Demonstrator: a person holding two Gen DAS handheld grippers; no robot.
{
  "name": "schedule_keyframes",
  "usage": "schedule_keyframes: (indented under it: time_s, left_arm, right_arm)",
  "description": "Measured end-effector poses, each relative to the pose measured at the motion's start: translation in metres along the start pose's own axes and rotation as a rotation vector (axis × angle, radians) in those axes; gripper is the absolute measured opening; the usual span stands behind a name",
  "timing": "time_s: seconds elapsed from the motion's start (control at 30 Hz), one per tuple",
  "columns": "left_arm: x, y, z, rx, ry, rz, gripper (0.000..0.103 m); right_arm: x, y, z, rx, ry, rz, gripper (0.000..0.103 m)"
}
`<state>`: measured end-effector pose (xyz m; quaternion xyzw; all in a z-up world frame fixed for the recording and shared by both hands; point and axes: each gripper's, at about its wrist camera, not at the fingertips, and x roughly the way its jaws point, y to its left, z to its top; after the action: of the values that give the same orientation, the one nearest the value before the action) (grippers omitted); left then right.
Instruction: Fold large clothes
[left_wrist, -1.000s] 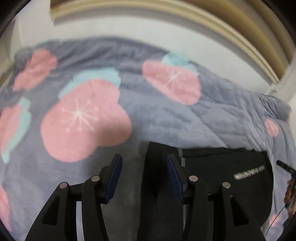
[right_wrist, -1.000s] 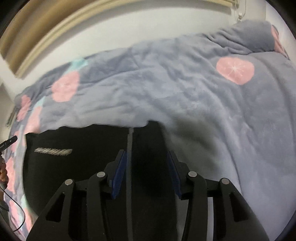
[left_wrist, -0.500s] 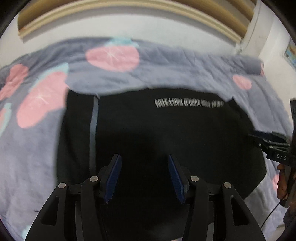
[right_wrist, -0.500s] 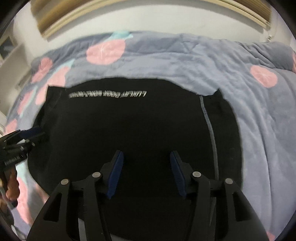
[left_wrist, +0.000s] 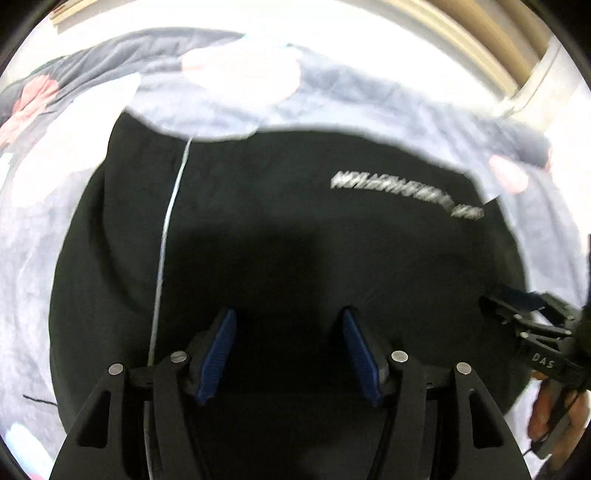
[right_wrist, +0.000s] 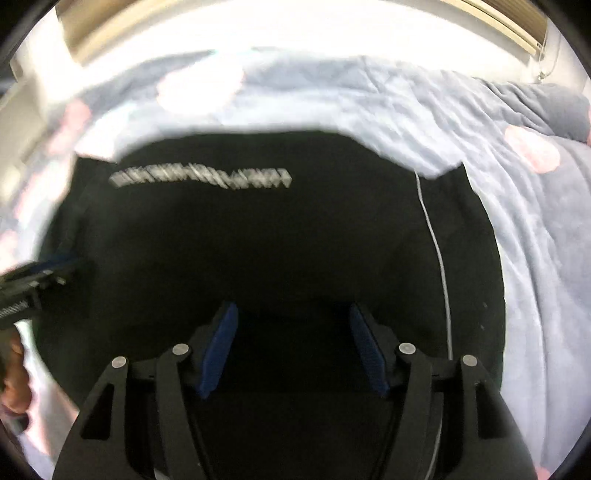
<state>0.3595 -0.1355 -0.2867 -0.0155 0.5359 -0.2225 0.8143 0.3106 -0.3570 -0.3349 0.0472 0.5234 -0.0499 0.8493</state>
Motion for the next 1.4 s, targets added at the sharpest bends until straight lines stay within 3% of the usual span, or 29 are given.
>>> schedule_keyframes:
  time_s: [0.17, 0.23, 0.3, 0.33, 0.43, 0.57, 0.7, 0.83, 1.03, 1.23, 1.4]
  left_arm:
    - [-0.016, -0.026, 0.021, 0.040, -0.076, -0.081, 0.063]
    - [0.002, -0.038, 0.031, 0.073, -0.064, -0.040, 0.063]
    - [0.026, -0.041, 0.032, 0.079, 0.001, 0.002, 0.063]
    - [0.045, -0.041, 0.033, 0.085, 0.041, 0.042, 0.066]
    - [0.062, -0.034, 0.036, 0.070, 0.061, 0.058, 0.071]
    - [0.061, -0.036, 0.032, 0.075, 0.054, 0.054, 0.071]
    - [0.040, -0.031, 0.031, 0.070, 0.034, 0.009, 0.072]
    - [0.004, -0.012, 0.019, 0.052, 0.013, -0.009, 0.072]
    - [-0.048, 0.040, -0.013, -0.013, -0.038, 0.064, 0.072]
    - [-0.070, 0.102, -0.032, -0.123, -0.053, 0.119, 0.072]
    - [-0.072, 0.136, -0.033, -0.209, -0.056, 0.082, 0.072]
  right_arm:
    - [0.004, 0.010, 0.021, 0.001, -0.033, -0.020, 0.066]
    - [0.027, 0.013, 0.030, -0.005, 0.021, -0.070, 0.067]
    - [0.047, 0.011, 0.032, -0.004, 0.075, -0.067, 0.069]
    - [0.054, 0.010, 0.033, -0.007, 0.091, -0.071, 0.069]
    - [0.063, 0.010, 0.030, -0.019, 0.096, -0.079, 0.070]
    - [0.056, 0.010, 0.026, -0.024, 0.076, -0.073, 0.070]
    - [0.025, 0.000, 0.013, -0.004, 0.041, -0.029, 0.070]
    - [-0.012, -0.018, -0.010, 0.025, 0.000, -0.028, 0.071]
    - [-0.047, -0.072, -0.051, 0.149, -0.022, -0.122, 0.075]
    - [-0.054, -0.125, -0.077, 0.263, 0.014, -0.158, 0.075]
    - [-0.046, -0.155, -0.071, 0.308, 0.041, -0.113, 0.075]
